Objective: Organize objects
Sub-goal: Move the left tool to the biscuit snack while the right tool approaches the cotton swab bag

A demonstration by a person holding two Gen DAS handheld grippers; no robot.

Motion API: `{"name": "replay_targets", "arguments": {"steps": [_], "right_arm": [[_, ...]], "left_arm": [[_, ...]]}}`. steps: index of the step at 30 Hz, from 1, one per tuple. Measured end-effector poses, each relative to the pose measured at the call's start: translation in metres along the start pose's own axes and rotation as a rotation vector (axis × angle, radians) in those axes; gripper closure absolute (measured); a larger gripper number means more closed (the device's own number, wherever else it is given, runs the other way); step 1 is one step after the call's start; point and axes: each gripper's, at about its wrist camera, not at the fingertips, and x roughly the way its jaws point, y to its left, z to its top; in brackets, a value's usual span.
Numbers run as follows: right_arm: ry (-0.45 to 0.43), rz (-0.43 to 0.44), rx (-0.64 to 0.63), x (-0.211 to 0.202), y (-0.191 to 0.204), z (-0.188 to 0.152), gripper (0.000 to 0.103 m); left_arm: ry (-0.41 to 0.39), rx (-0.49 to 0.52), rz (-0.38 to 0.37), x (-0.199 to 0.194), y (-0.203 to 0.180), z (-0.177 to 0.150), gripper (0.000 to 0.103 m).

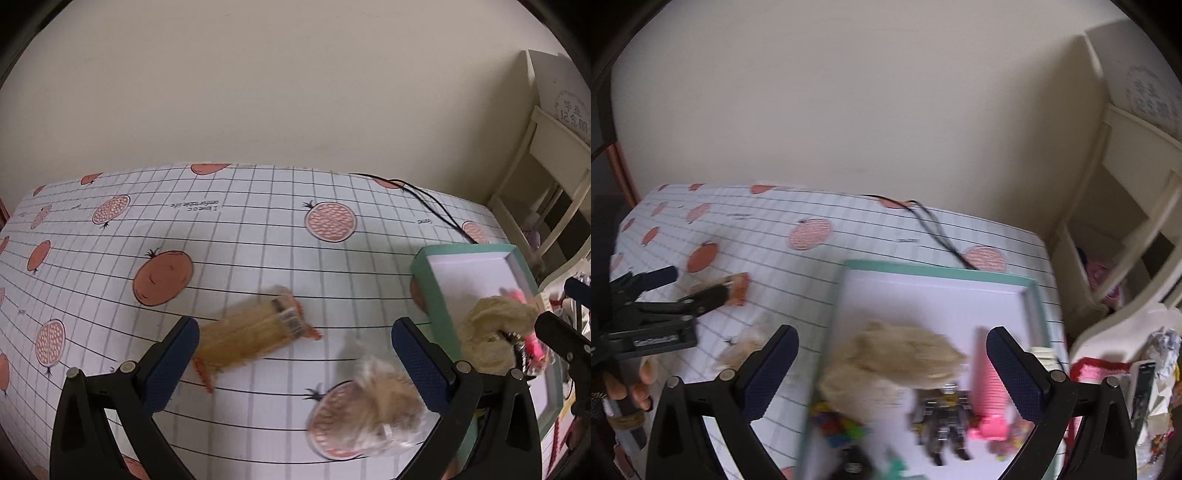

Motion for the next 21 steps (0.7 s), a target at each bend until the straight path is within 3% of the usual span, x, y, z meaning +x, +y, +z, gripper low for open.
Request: {"name": "replay_targets", "arguments": {"steps": [12,21], "right_arm": [[0.054,0.103,-0.119,0.021,0.078,-0.012,0.000],[0.102,0.131,-0.184,0.040,0.101,-0.023,0.000]], "left_arm": [[0.040,-0.009,-0.014,0.014,0.044,-0.012,0.000],[0.035,0.017,-0.003,0.027,0.046,-0.013,0.000]]}}
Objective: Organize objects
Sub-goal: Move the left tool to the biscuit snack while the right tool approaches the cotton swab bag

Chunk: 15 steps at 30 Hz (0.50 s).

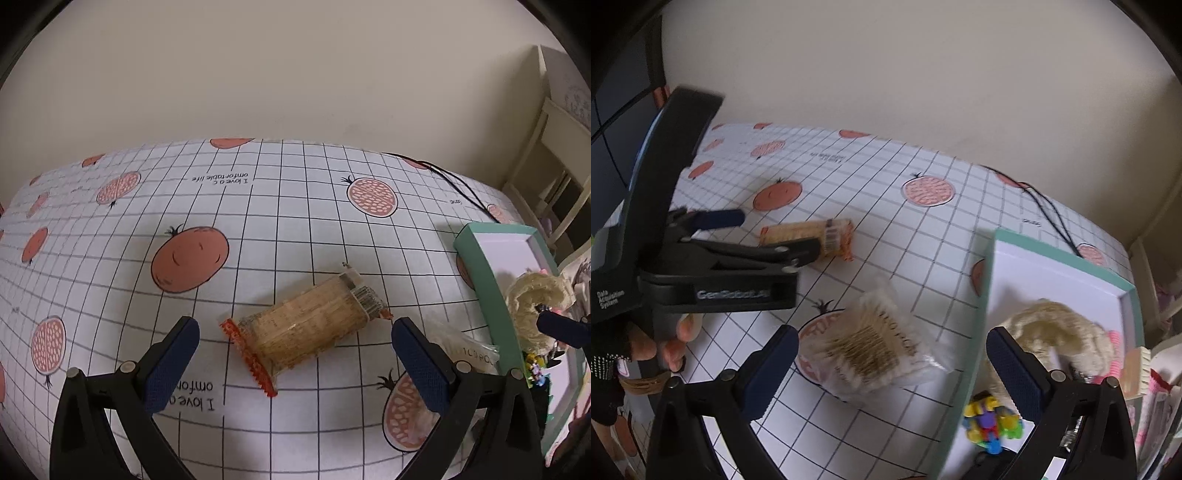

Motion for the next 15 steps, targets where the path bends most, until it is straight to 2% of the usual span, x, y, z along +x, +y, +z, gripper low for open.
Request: {"name": "replay_targets", "arguments": {"steps": [6,15], "right_arm": [[0.034,0.011,-0.042,0.014,0.008,-0.003,0.000],[0.070,0.017,-0.060,0.031,0.010,-0.006,0.000]], "left_arm": [[-0.015,0.004,0.008,0.006,0.001,0.004,0.000],[-0.009,0.066,0.004,0.016,-0.008,0.005,0.000]]}}
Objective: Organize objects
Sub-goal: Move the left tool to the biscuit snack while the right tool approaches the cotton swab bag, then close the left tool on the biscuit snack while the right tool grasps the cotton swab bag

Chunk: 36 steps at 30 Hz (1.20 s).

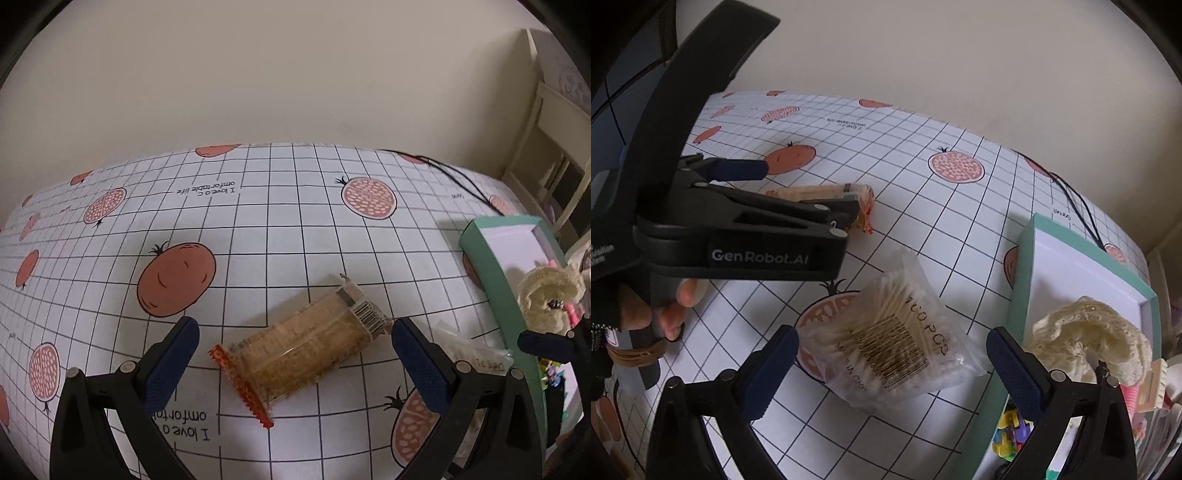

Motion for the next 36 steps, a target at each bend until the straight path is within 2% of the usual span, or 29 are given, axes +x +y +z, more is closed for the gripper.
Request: {"name": "replay_targets", "arguments": {"steps": [13,21,23,28,36], "right_arm": [[0.022,0.006,-0.011,0.011,-0.001,-0.001,0.000],[0.023,0.009,-0.009,0.011,0.001,0.000,0.001],[0.024,0.009,-0.010,0.011,0.001,0.000,0.005],[0.025,0.009,-0.013,0.011,0.002,0.000,0.011],[0.020,0.000,-0.004,0.010,0.001,0.000,0.018]], "left_arm": [[0.026,0.039,0.009,0.013,-0.010,-0.002,0.002],[0.052,0.035,0.000,0.016,-0.010,-0.002,0.023],[0.058,0.036,0.001,0.016,-0.010,-0.002,0.032],[0.069,0.038,-0.005,0.015,-0.010,0.000,0.048],[0.078,0.016,0.000,0.012,-0.007,0.000,0.059]]}}
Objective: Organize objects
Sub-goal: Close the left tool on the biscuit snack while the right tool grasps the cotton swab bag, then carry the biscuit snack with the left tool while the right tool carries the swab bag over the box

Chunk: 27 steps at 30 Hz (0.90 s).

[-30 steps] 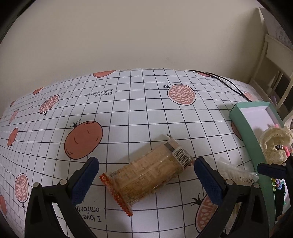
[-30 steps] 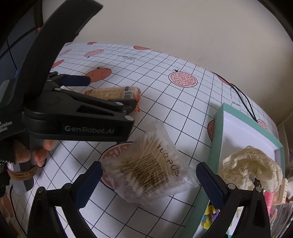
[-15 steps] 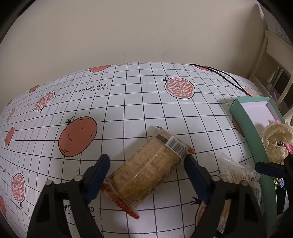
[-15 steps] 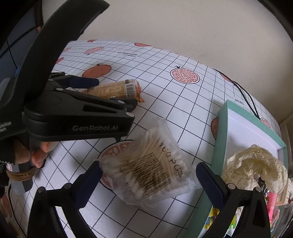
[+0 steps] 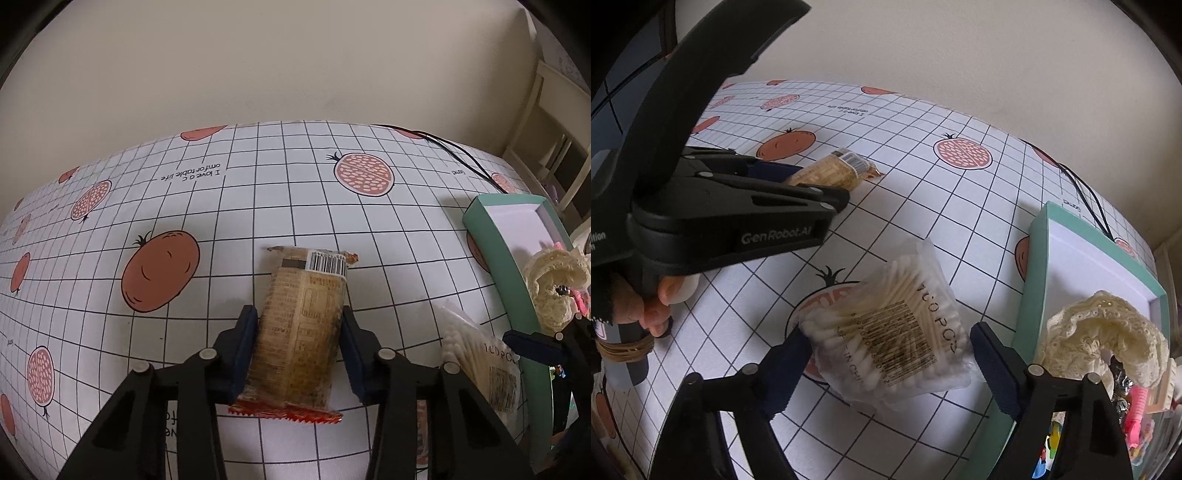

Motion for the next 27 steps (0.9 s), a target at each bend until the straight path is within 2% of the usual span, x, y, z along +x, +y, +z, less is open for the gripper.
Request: {"name": "replay_targets", "arguments": {"steps": [11,27], "right_arm": [[-0.011,-0.014,0.013,-0.004,0.000,0.000,0.027],[-0.059,-0.032,0.045,-0.031,-0.010,0.004,0.027]], "left_arm": [[0.013,-0.048,0.001,-0.002,0.009,0.000,0.064],[-0.004,-0.091,-0.002,-0.018,0.011,0.003,0.064]]}}
